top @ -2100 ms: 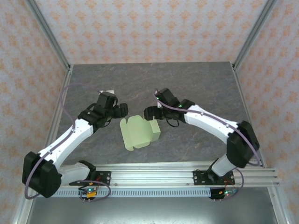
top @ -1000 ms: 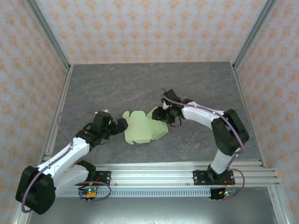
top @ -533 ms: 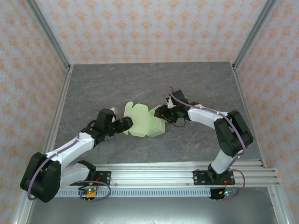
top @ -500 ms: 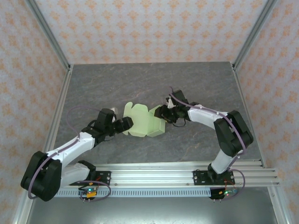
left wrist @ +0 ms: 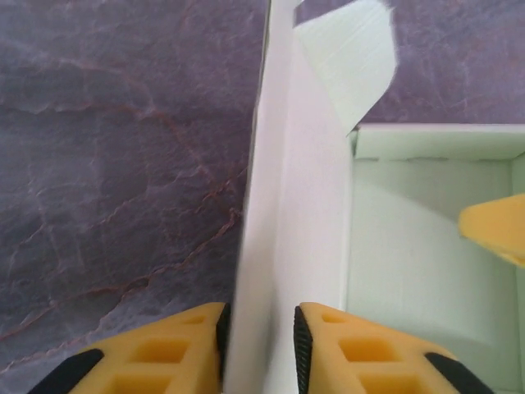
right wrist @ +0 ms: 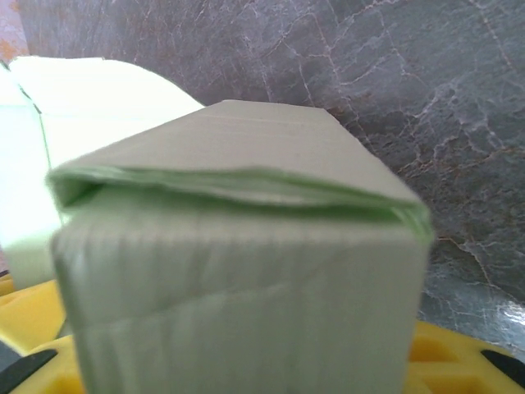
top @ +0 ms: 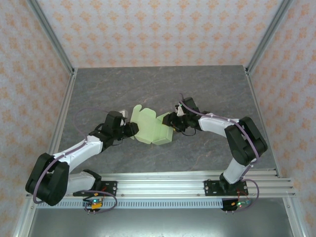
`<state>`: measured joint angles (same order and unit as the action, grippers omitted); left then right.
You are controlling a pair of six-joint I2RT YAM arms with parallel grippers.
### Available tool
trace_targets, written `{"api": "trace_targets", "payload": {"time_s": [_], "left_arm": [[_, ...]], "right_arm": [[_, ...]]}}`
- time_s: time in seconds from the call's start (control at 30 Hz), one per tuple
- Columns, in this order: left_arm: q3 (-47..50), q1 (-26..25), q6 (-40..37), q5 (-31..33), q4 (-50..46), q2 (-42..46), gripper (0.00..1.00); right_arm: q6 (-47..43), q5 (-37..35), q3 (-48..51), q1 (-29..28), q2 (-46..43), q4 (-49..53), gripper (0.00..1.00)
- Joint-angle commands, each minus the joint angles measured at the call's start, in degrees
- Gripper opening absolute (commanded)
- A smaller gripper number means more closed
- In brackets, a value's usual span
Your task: Fold the paper box
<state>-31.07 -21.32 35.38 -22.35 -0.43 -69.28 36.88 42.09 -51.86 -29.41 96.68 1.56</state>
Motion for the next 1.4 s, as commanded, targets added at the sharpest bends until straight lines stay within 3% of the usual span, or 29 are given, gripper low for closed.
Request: {"api": "trace_targets", "payload": {"time_s": [0.0,0.2,0.4,0.53,0.63,0.8,0.97,1.07,1.17,1.37], "left_arm": [[-2.77,-0.2,-4.42,0.36,-0.78,1.58,0.22],[-6.31,-2.11,-14.35,4.12,-6.84,4.4,0.08],[-11.87,-6.64,-26.06,9.2,-13.17,3.96,0.02],[-11.74,-7.45,-30.84,10.9,-10.55,5.57,0.03],[-11.37,-10.36,-36.96,12.74,-7.65,7.26,0.01],[-15.49,-11.29,-44.0,12.42,-12.73,5.35,0.01],[-15.47,-11.4,-49.28,8.88,-10.1,3.27,0.01],[-16.13,-11.46,-50.12,6.21,-8.1,2.5,0.0],[-19.77,-11.57,-51.76,4.14,-12.54,0.17,0.0],[-22.54,-11.56,-50.91,3.3,-16.4,-3.86,0.0]], "right_arm": [[-0.06,0.71,0.97,0.4,0.63,-1.7,0.54],[-5.61,-1.06,1.63,0.95,-2.25,1.97,0.75],[-11.19,-1.1,2.97,4.8,-6.54,6.51,0.81],[-13.6,-0.51,4.02,8.34,-10.62,9.15,0.83],[-16.05,0.77,4.29,10.4,-14.34,11.96,0.82],[-29.42,-11.54,4.92,10.2,-22.37,17.85,0.78],[-44.6,-17.14,14.92,9.06,-34.05,4.76,0.72],[-53.52,-16.78,19.63,7.91,-38.31,-2.2,0.68],[-60.32,-20.72,20.13,4.28,-37.37,-3.47,0.66],[-67.07,-22.84,9.7,-0.15,-26.8,9.21,0.5]]}}
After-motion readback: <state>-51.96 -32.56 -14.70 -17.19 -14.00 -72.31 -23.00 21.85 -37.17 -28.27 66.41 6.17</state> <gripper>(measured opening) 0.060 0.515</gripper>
